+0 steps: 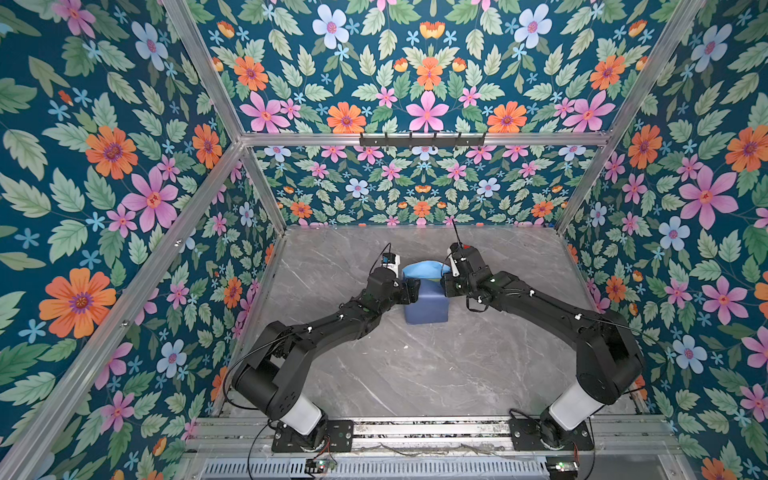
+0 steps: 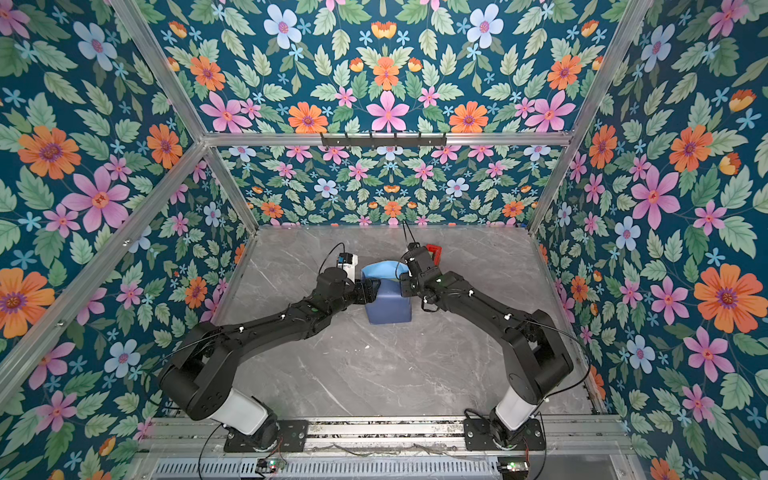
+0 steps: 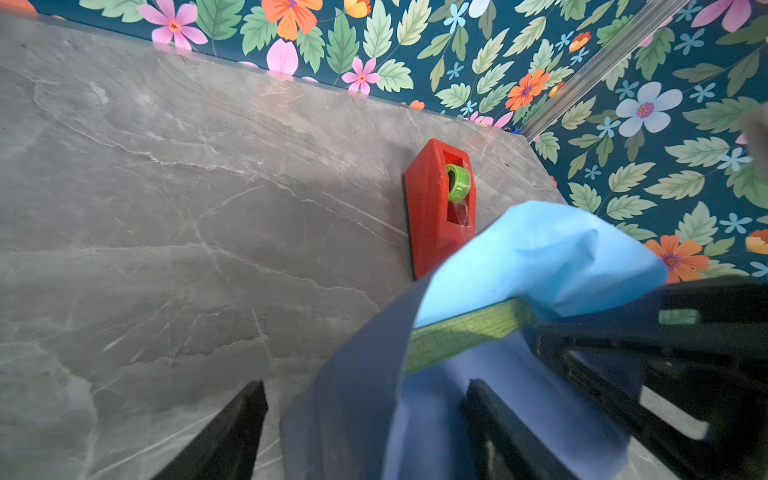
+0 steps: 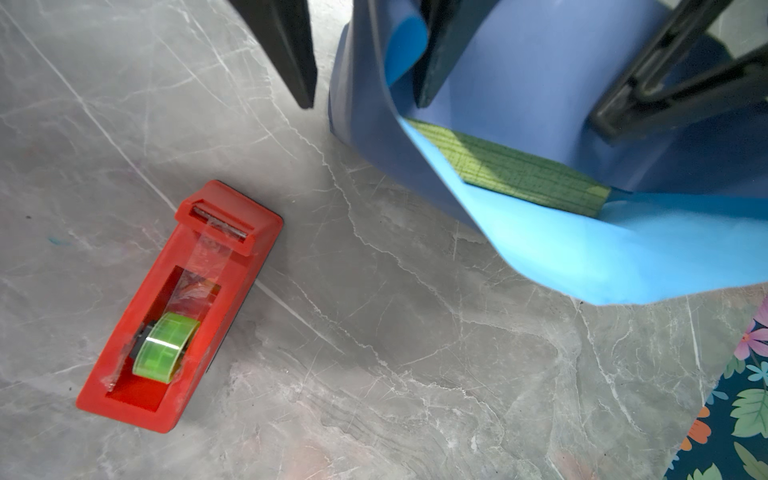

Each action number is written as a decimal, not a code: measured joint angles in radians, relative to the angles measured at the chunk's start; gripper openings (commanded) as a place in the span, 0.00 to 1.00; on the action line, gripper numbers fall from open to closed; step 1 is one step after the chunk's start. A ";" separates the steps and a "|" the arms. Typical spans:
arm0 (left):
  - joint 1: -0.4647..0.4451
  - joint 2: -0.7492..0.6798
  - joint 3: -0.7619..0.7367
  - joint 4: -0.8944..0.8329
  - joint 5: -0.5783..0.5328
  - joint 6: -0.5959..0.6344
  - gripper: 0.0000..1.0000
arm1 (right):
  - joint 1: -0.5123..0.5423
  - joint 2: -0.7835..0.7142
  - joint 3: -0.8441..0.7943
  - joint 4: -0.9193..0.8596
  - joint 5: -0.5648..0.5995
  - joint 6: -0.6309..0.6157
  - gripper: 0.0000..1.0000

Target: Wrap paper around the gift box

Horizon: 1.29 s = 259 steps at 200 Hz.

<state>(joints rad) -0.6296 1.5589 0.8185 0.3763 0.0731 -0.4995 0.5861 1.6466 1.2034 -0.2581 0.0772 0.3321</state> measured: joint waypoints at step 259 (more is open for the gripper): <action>0.002 0.028 -0.011 0.033 0.003 -0.028 0.74 | -0.247 -0.024 -0.040 -0.019 -0.461 0.007 0.48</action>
<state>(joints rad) -0.6273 1.5867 0.8070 0.4095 0.0761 -0.5278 0.3393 1.6222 1.1633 -0.2771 -0.3840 0.3389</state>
